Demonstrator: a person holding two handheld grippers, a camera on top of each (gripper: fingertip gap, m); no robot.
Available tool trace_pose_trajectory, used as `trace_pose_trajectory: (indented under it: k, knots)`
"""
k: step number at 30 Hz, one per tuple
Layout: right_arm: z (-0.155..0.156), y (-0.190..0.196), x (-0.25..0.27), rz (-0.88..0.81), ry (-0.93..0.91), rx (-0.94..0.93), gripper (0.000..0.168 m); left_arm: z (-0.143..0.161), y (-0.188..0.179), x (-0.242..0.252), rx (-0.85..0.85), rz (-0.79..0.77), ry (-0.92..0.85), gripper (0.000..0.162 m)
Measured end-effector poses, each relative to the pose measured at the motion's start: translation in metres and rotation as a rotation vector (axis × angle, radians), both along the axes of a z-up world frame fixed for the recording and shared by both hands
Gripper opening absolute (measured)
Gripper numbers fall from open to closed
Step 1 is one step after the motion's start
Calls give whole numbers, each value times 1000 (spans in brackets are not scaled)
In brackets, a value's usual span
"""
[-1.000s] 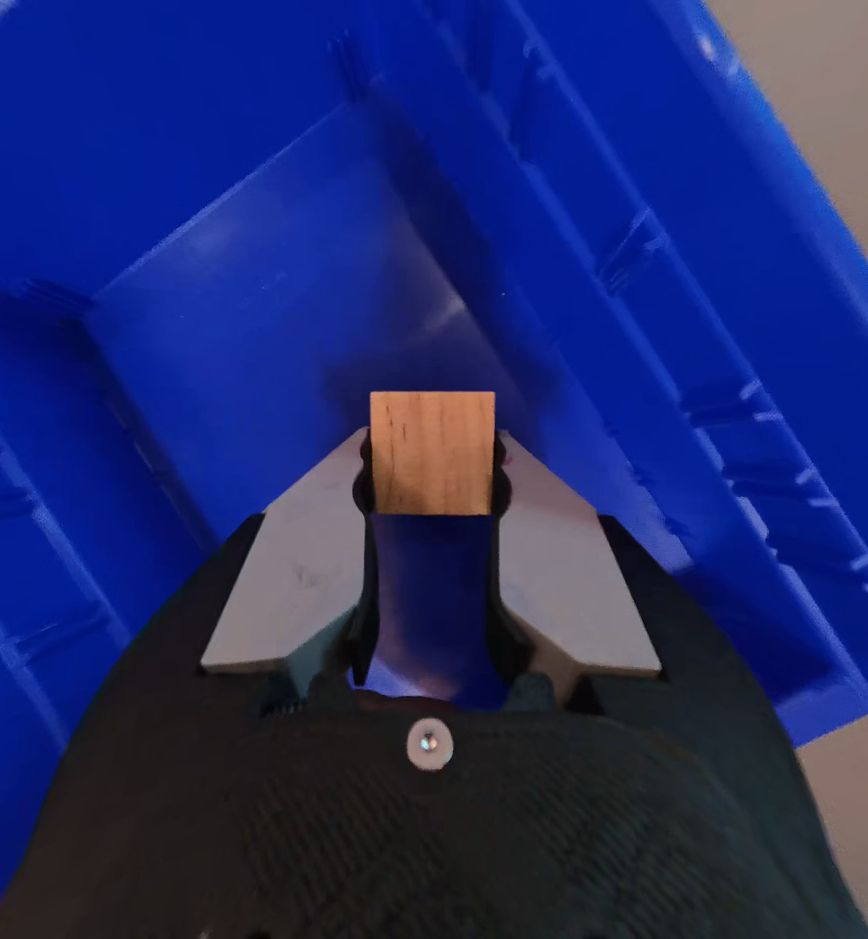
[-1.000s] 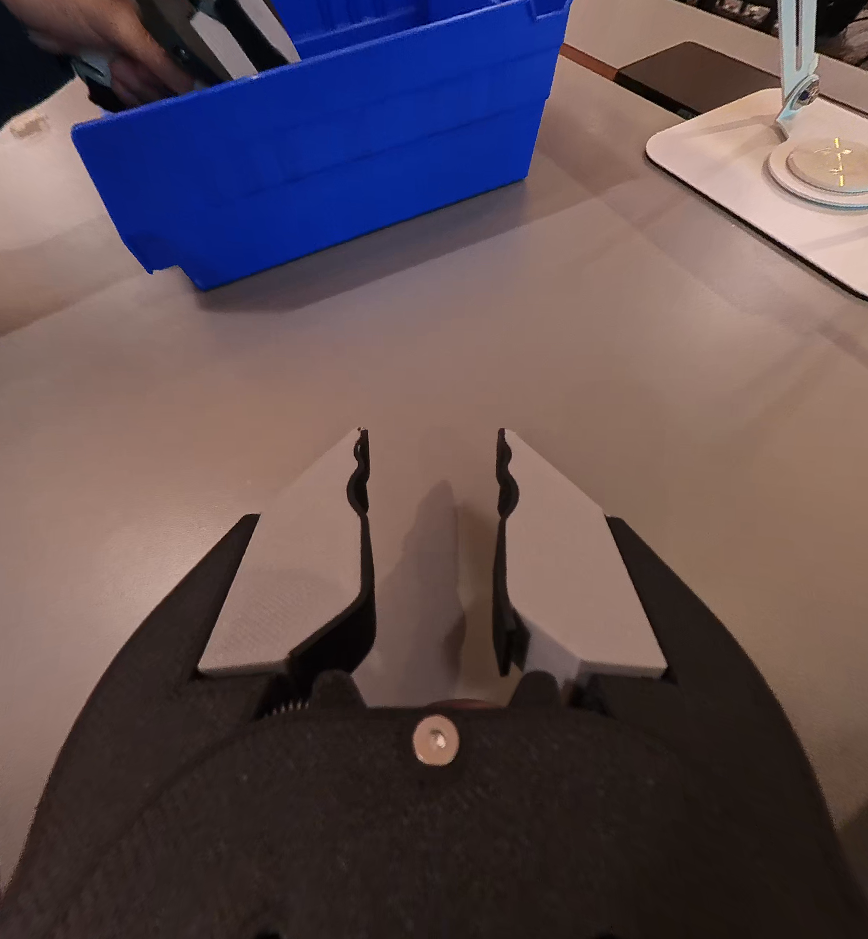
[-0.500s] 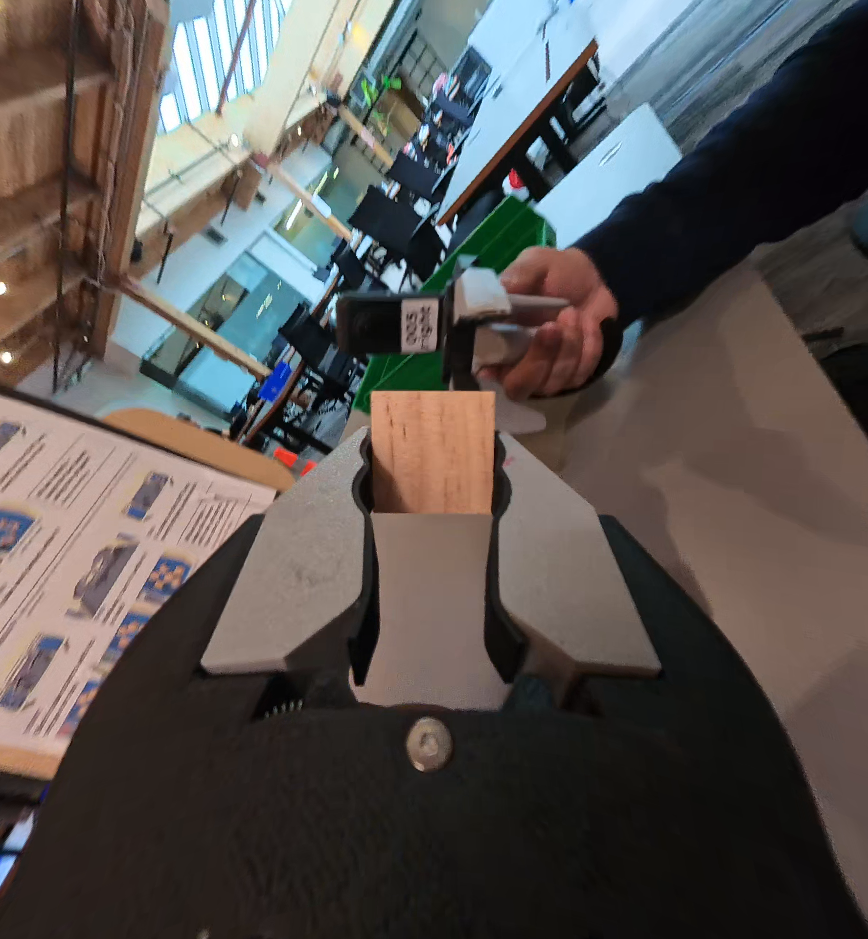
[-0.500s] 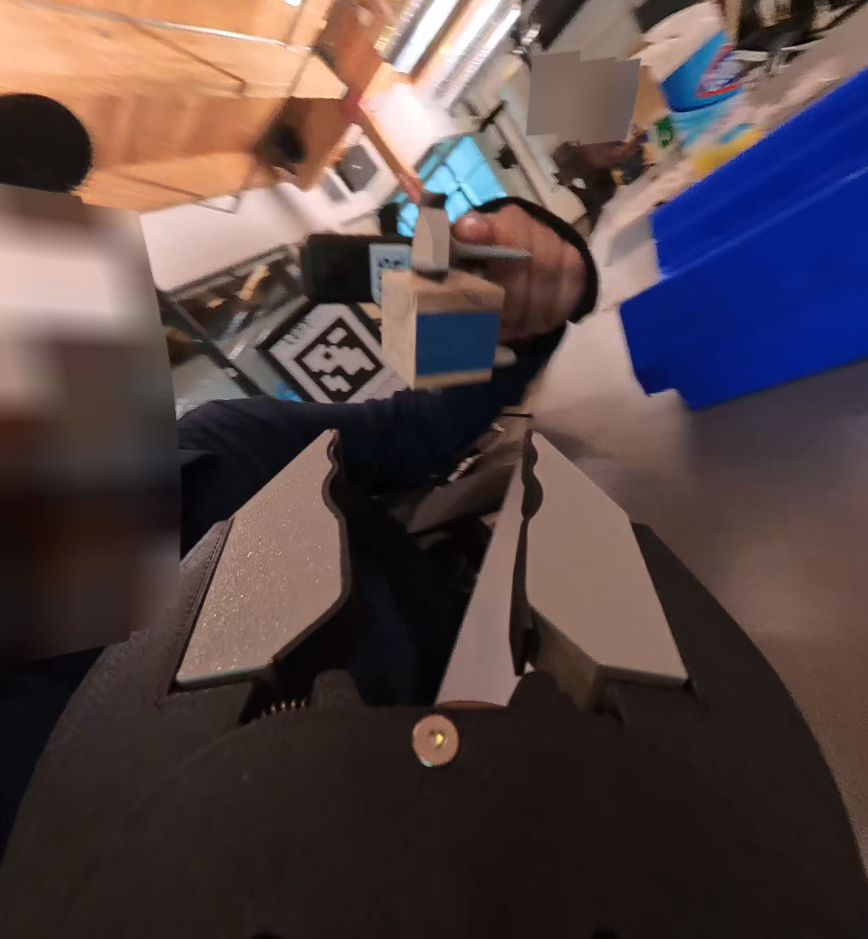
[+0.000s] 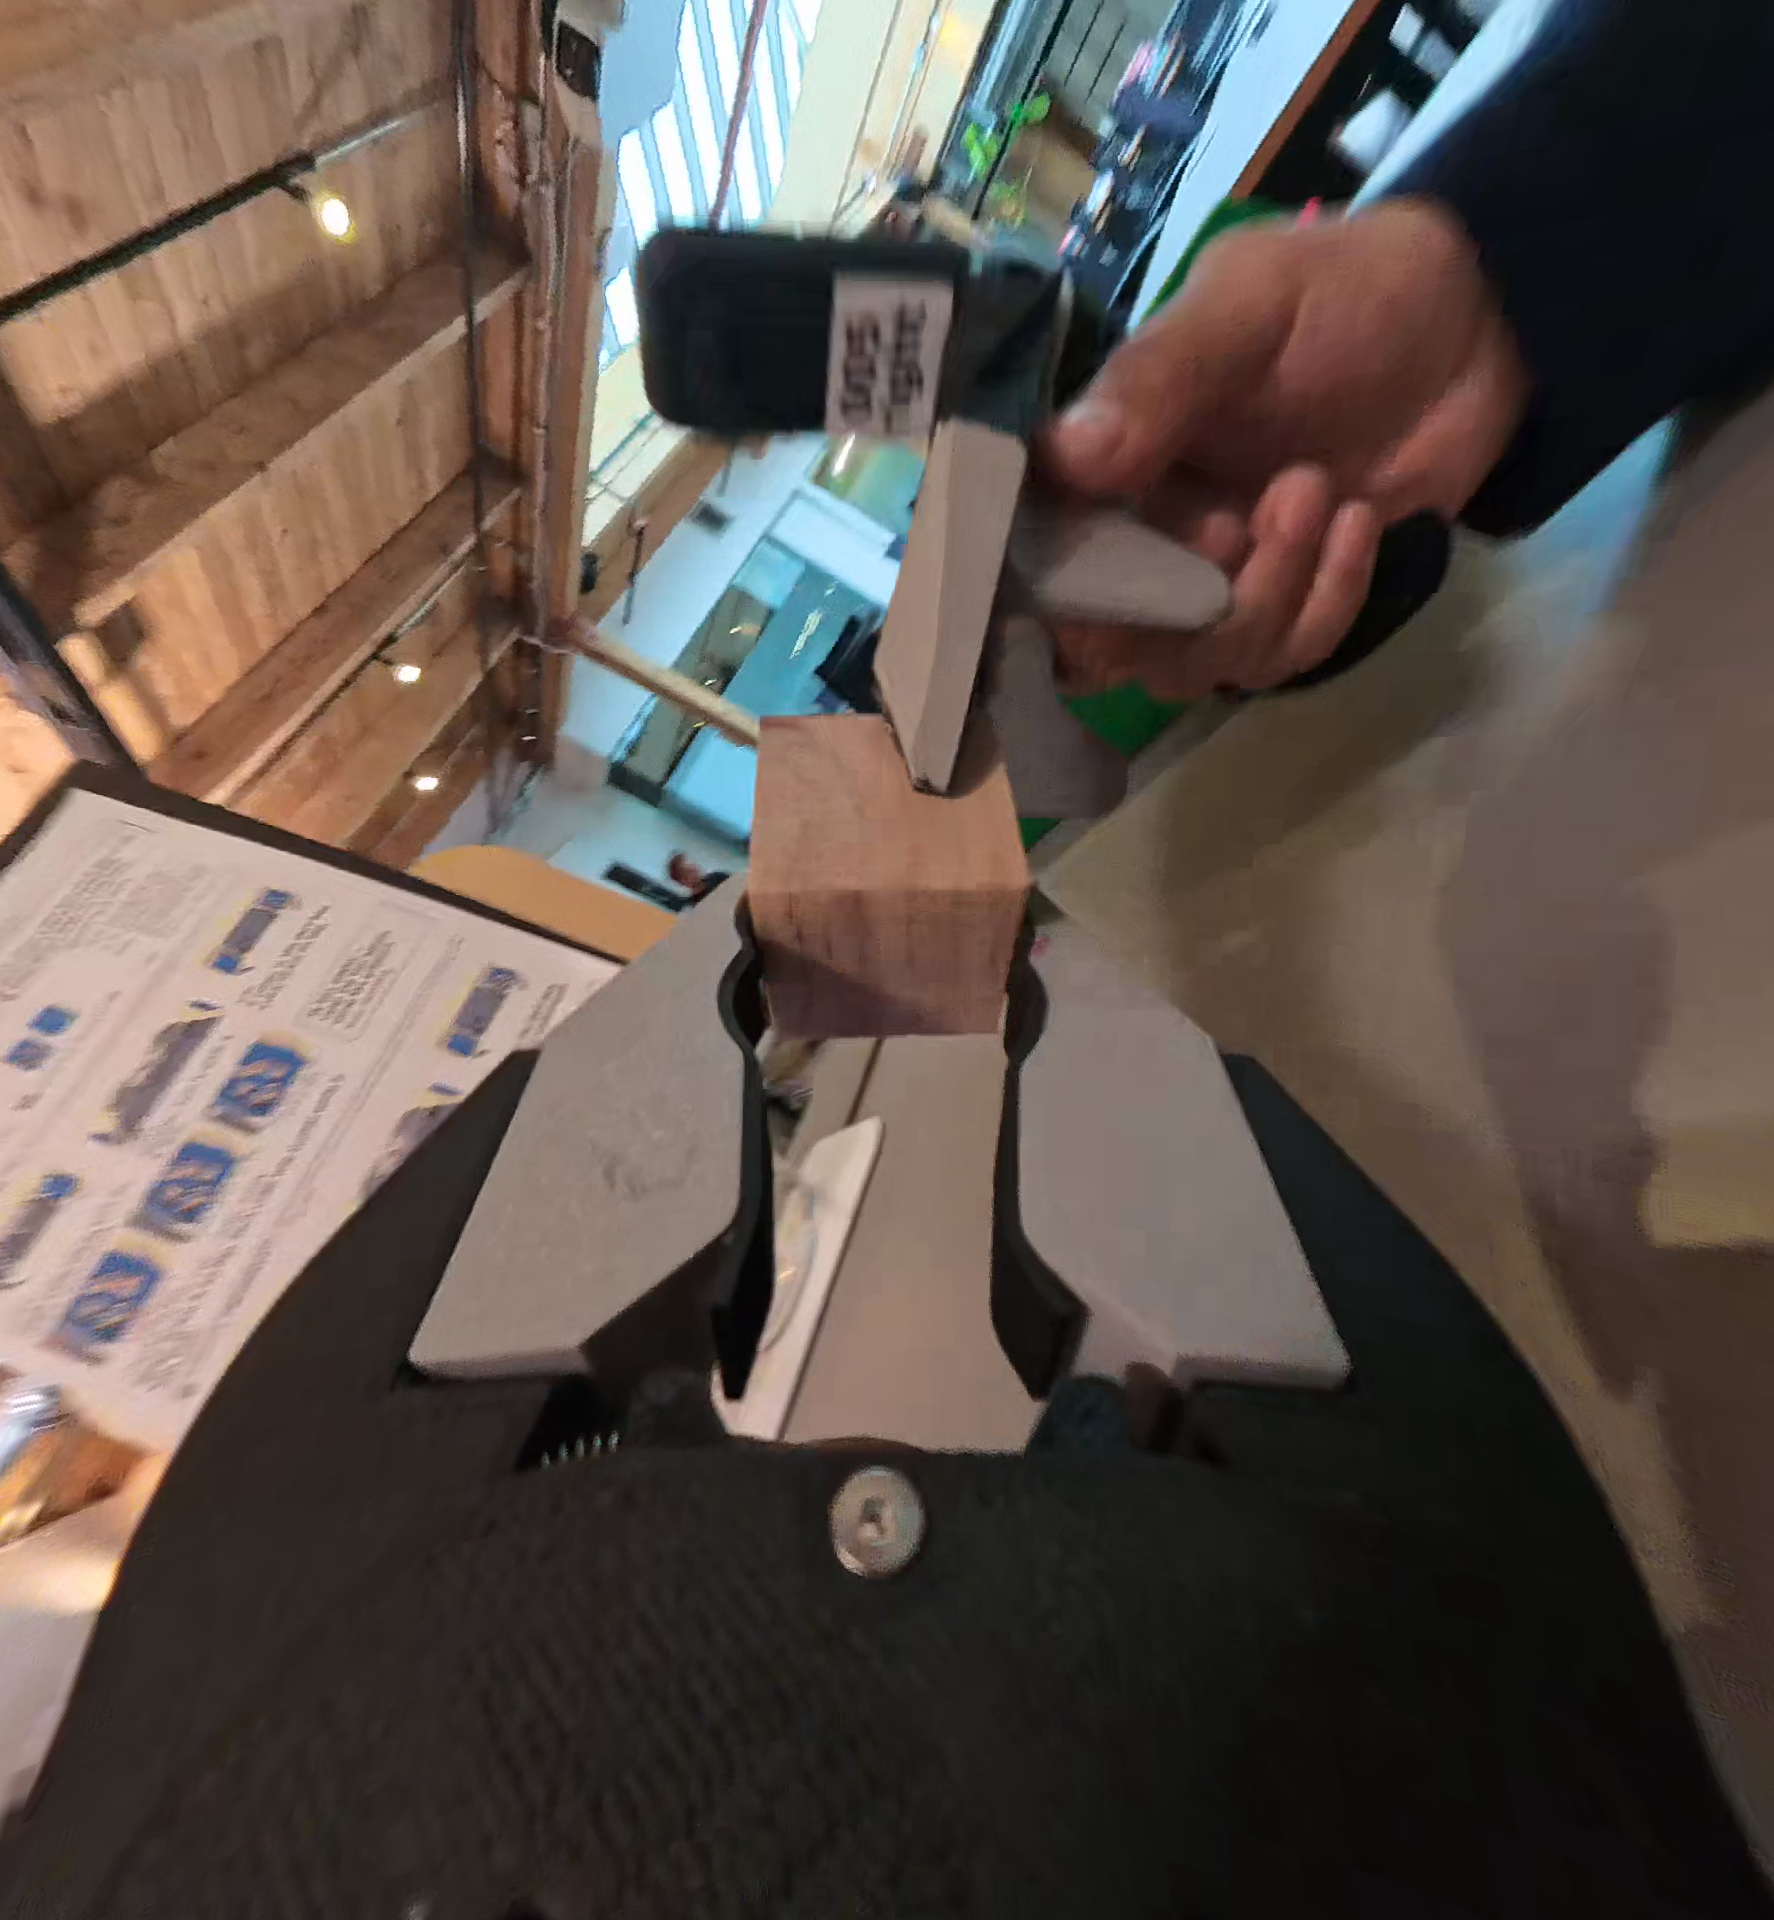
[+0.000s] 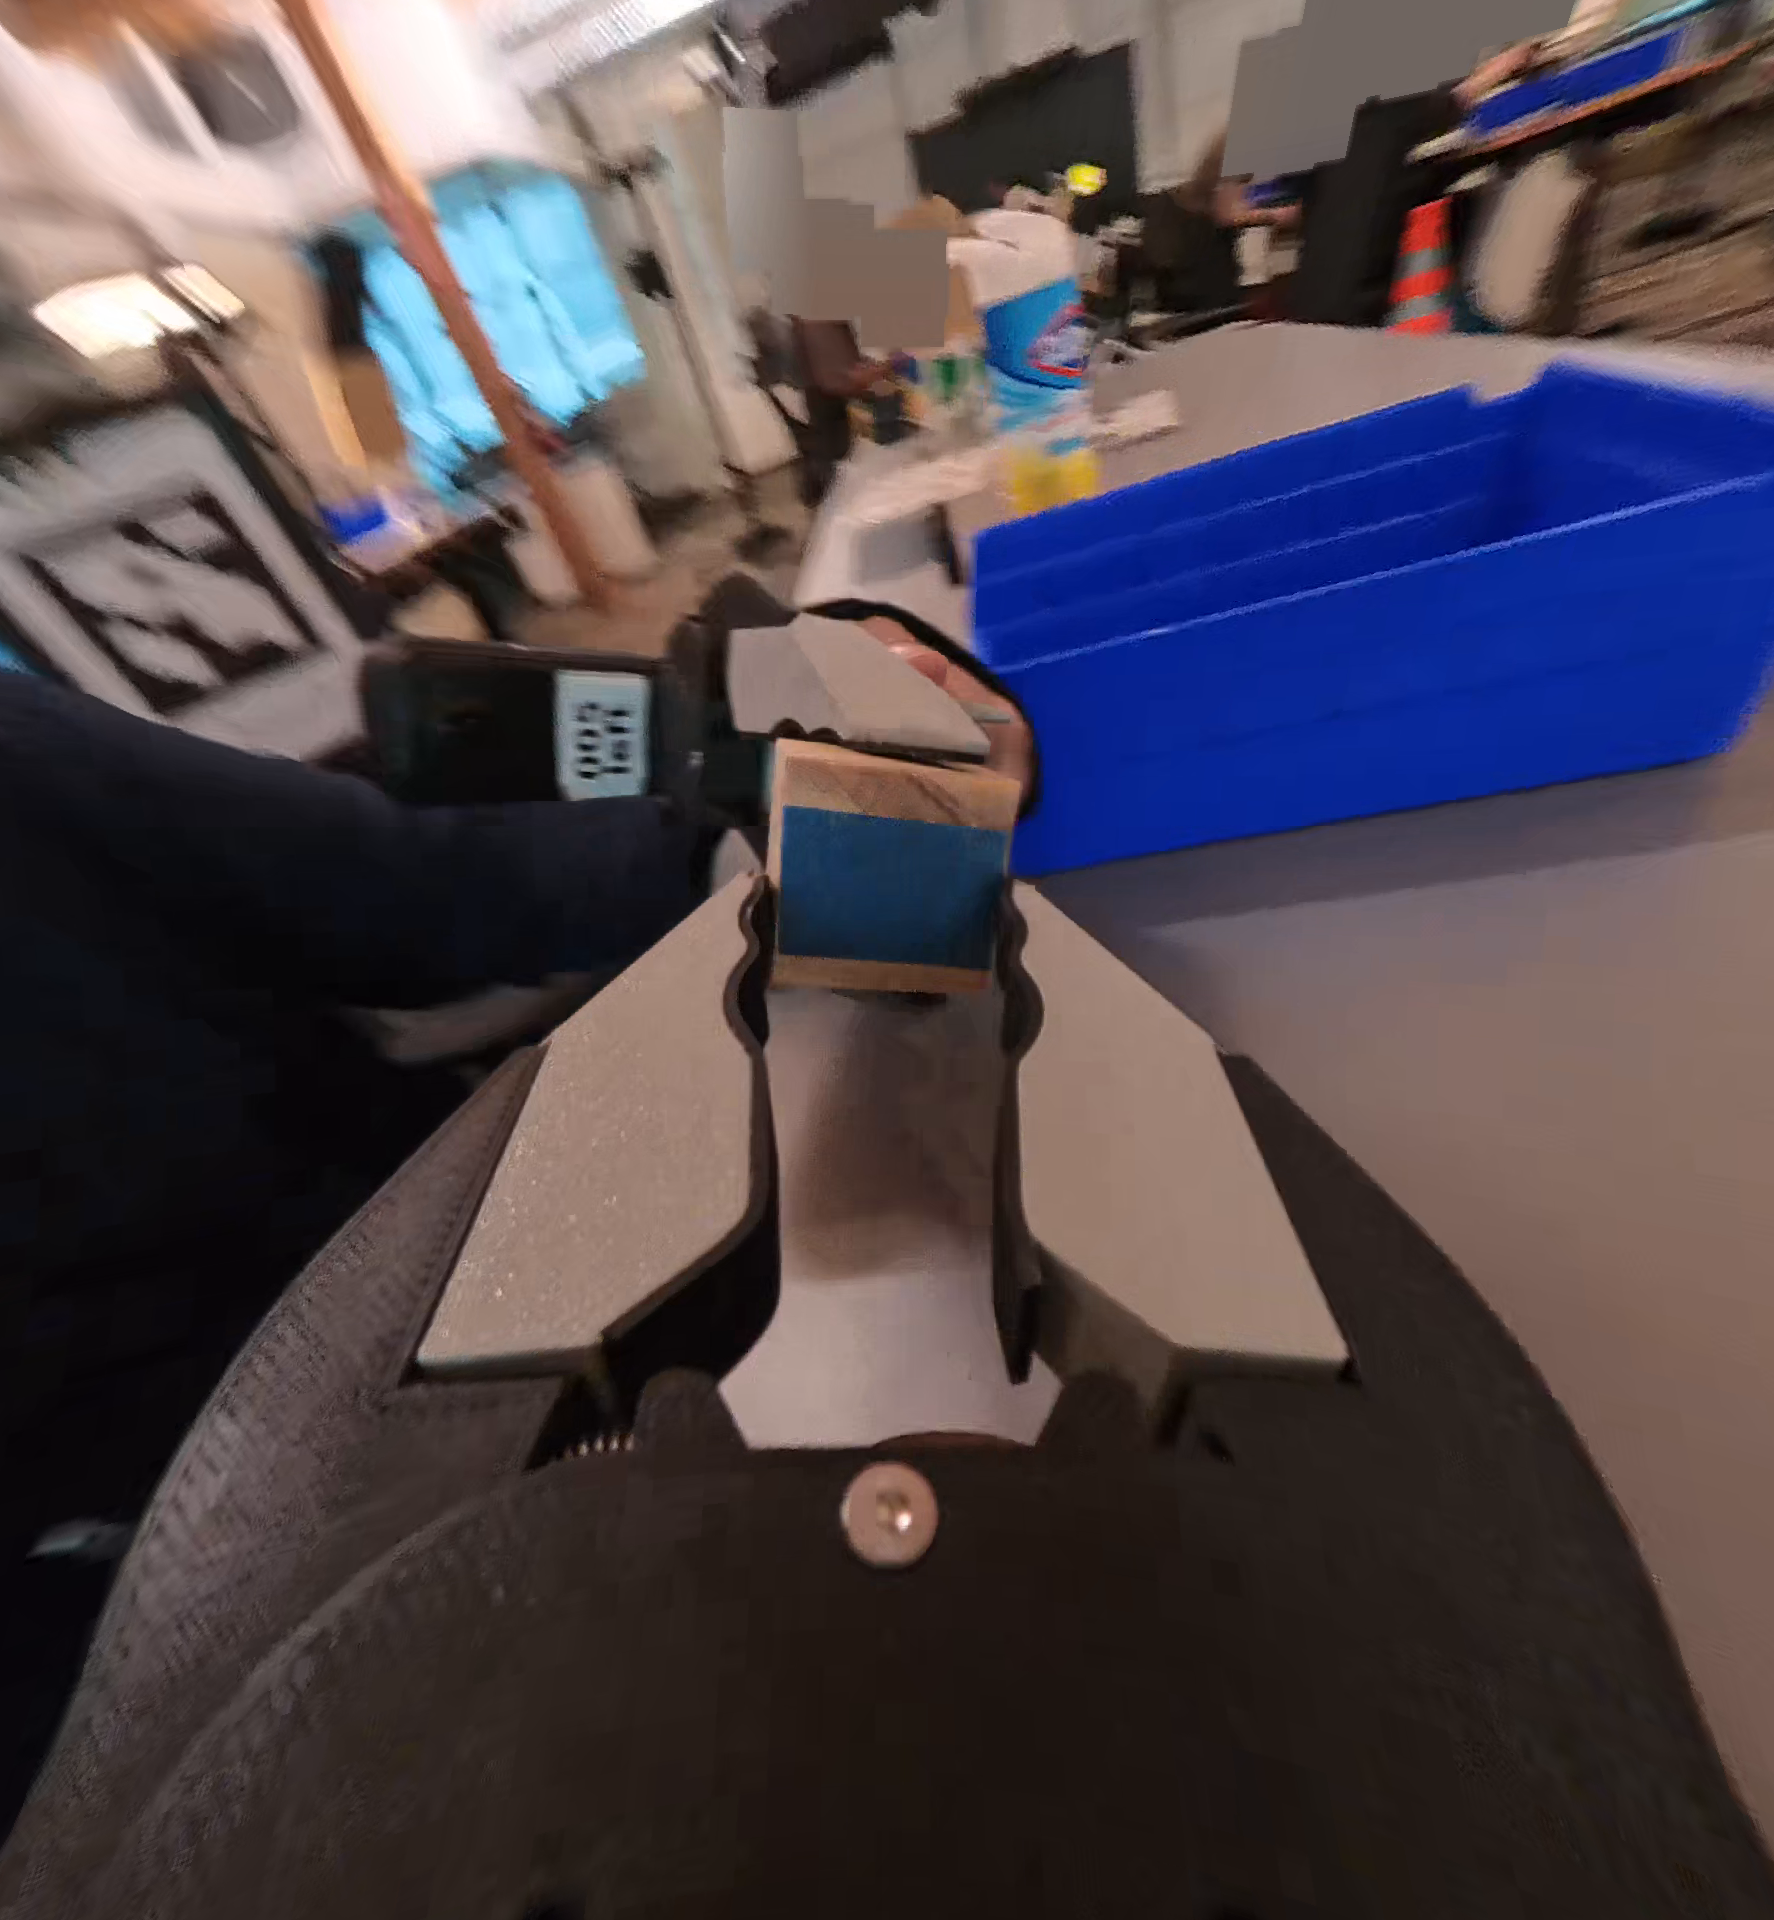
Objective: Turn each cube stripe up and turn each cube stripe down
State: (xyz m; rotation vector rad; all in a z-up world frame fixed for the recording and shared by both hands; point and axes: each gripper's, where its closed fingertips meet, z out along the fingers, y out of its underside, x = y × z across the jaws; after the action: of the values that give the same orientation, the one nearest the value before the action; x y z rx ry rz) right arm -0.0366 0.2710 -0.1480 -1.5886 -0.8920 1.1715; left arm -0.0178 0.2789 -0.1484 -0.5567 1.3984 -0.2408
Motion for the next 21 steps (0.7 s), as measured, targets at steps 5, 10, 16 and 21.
trace_pose_trajectory:
  k: [5, 10, 16, 21]
  knots:
    - [2, -3, -2, -46, -57, 125, 41, 2, -2, -1, 50, 34, -32, 43]
    - [-3, -2, -1, 5, -21, 15, 41, -4, -1, 0, -14, 30, -23, 43]
    - [6, 10, 28, -258, -138, 166, 40, -18, 12, 12, -137, 109, -26, 20]
    - [54, -4, 130, -680, -249, 282, 0, -39, 30, 14, -230, 186, 70, 0]
